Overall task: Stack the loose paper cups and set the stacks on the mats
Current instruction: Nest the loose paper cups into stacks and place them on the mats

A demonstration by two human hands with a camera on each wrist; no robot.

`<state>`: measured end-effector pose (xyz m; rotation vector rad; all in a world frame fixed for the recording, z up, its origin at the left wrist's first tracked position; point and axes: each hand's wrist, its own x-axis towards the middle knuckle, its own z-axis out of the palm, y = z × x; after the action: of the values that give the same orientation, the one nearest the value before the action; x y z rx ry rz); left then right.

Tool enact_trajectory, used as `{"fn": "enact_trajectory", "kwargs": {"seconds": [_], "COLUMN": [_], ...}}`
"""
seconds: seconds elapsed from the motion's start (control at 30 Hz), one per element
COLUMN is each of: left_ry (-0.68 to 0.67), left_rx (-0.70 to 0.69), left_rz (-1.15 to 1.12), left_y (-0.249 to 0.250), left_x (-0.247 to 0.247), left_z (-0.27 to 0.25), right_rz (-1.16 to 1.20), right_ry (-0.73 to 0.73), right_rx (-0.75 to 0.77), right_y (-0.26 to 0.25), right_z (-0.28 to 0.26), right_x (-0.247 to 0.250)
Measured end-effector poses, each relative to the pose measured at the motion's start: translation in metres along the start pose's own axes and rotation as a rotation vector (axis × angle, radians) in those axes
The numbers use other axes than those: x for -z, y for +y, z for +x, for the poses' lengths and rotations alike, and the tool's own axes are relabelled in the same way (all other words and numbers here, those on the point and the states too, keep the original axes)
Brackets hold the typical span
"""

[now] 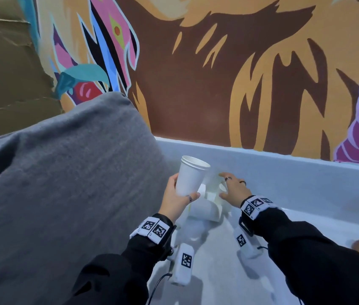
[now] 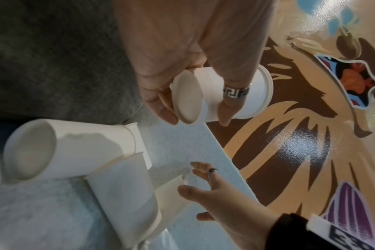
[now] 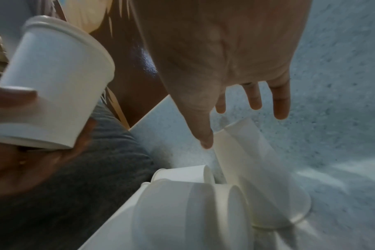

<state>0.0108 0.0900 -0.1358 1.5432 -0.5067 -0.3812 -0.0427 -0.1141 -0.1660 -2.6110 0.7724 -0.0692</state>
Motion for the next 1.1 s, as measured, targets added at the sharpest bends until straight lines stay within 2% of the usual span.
{"fn": "enact_trajectory", "kwargs": {"seconds": [0.13, 0.3, 0.43, 0.6, 0.8, 1.0, 1.1], "left_ry": [0.005, 0.010, 0.015, 0.005, -0.029, -0.094, -0.127], "left_rx": [0.012, 0.032, 0.036, 0.001, -0.023, -0.056, -0.059], "left_rz": [0.019, 0.033, 0.015, 0.026, 0.019, 0.066, 0.100], "left_y": [-0.005, -0.004, 0.001, 0.014, 0.026, 0.040, 0.042], "left_x": [-0.002, -0.002, -0.002, -0.006, -0.015, -0.019, -0.020], "left_z": [0.002, 0.001, -0.002, -0.007, -0.018, -0.027, -0.031], "right_rz": [-0.042, 0.051, 0.308, 0.774, 1.192, 1.627, 1.840], "right_ry": [-0.089, 0.000, 0.236, 0.474, 0.348, 0.339, 0.217], "right_rx": [0.006, 0.011, -0.033, 0.036, 0.078, 0.063, 0.075], "right_y": [0.009, 0.020, 0.022, 0.012, -0.016, -0.031, -0.032], "right_z": [0.009, -0.003, -0.023, -0.046, -0.072, -0.083, -0.085], "right_x": [-0.006, 0.000, 0.027, 0.066, 0.097, 0.108, 0.111]}}
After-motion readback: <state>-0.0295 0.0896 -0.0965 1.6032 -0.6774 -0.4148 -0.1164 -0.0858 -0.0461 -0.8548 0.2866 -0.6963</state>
